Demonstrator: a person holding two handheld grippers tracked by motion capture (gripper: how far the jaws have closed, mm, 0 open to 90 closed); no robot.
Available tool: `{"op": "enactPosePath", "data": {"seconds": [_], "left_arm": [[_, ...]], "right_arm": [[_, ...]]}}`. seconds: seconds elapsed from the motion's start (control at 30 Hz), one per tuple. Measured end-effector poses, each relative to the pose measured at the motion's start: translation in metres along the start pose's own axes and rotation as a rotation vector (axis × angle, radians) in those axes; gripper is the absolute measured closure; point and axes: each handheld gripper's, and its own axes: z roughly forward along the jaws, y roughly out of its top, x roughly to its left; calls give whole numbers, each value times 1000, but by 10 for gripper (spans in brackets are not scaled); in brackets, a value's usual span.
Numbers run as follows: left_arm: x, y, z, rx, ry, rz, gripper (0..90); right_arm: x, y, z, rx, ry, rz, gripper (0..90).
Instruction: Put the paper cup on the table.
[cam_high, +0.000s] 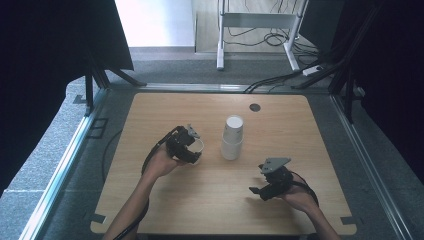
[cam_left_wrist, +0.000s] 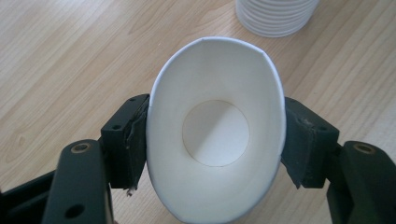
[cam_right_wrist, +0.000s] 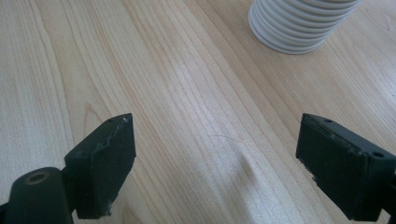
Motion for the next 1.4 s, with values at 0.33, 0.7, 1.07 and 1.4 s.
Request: {"op": "enactPosePath", "data": {"seconds": [0.33, 0.7, 1.07, 1.4], "left_arm": [[2, -2, 8, 19, -1, -19, 294], [3, -3, 11, 23, -14, -45, 234], [6, -4, 9, -6, -34, -81, 131], [8, -10, 2, -43, -51, -111, 62]], "right_arm": [[1, 0, 0, 1, 2, -1, 126], [1, 0, 1, 0, 4, 0, 126], [1, -1, 1, -2, 3, -5, 126], [0, -2, 2, -1, 3, 0, 116]]}}
